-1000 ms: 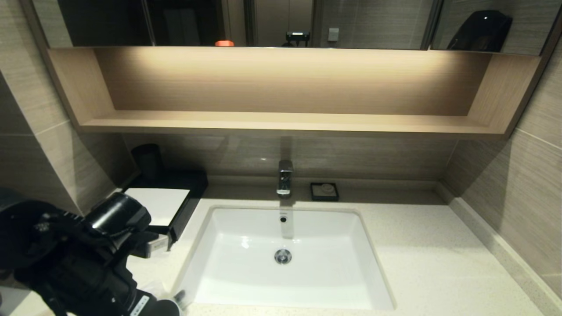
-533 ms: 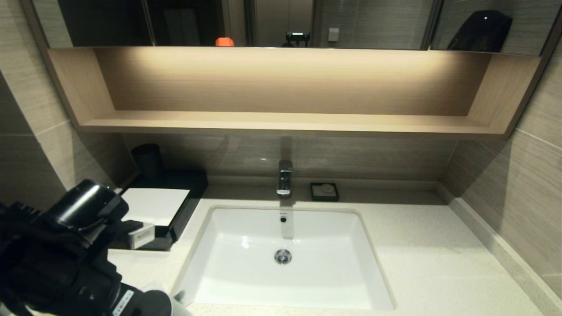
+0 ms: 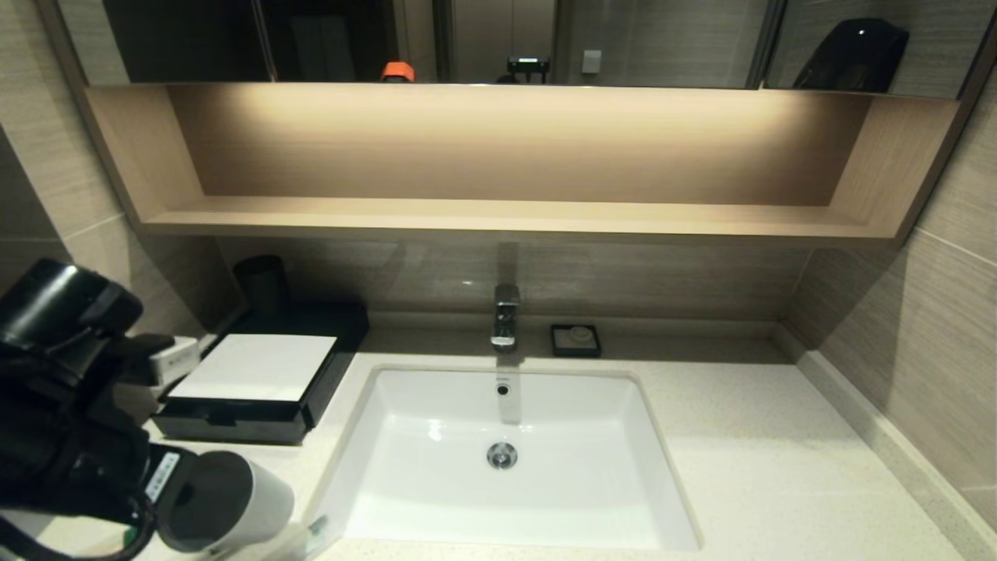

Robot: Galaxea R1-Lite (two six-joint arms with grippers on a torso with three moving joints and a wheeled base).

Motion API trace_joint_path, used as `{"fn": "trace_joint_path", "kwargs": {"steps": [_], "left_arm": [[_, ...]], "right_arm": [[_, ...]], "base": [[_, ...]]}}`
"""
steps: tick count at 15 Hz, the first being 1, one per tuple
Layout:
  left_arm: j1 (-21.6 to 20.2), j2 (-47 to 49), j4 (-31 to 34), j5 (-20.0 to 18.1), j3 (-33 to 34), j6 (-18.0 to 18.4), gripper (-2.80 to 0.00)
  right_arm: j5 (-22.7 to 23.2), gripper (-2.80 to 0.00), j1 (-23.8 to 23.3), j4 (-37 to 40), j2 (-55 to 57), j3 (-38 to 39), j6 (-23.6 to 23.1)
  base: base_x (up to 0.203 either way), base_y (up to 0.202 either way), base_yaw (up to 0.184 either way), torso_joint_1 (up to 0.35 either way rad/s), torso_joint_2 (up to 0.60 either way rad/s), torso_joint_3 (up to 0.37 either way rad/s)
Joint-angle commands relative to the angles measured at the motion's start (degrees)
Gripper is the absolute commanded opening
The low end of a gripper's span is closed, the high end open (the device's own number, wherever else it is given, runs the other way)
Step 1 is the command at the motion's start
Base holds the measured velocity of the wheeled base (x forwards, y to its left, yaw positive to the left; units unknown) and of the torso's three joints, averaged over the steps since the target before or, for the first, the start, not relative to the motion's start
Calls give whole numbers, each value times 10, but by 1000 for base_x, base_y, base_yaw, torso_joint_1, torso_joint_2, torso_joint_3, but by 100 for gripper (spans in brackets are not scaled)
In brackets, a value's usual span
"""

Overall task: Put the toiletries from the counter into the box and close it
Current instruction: Pick up the cup, then place the cup on the table

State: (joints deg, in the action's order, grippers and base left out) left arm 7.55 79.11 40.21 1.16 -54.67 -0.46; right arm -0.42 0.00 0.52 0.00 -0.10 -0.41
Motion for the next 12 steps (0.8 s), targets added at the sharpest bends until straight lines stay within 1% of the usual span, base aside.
{"fn": "trace_joint_path", "kwargs": {"steps": [1, 4, 8, 10, 12], "left_arm": [[-59, 18, 1, 2, -29, -1, -280], [-103, 46, 3, 3, -67, -1, -280], [-165, 102, 1, 3, -81, -2, -280], [-195, 138, -2, 3, -91, -14, -280], [-221, 170, 1, 3, -120, -32, -280]], "right_arm": [[0, -280, 0, 0, -1, 0, -1], [0, -280, 0, 0, 0, 0, 0], [0, -280, 0, 0, 0, 0, 0], [0, -280, 0, 0, 0, 0, 0], [0, -280, 0, 0, 0, 0, 0]], "base": [[0, 0, 0, 0, 0, 0], [0, 0, 0, 0, 0, 0], [0, 0, 0, 0, 0, 0], [0, 0, 0, 0, 0, 0], [0, 0, 0, 0, 0, 0]]}}
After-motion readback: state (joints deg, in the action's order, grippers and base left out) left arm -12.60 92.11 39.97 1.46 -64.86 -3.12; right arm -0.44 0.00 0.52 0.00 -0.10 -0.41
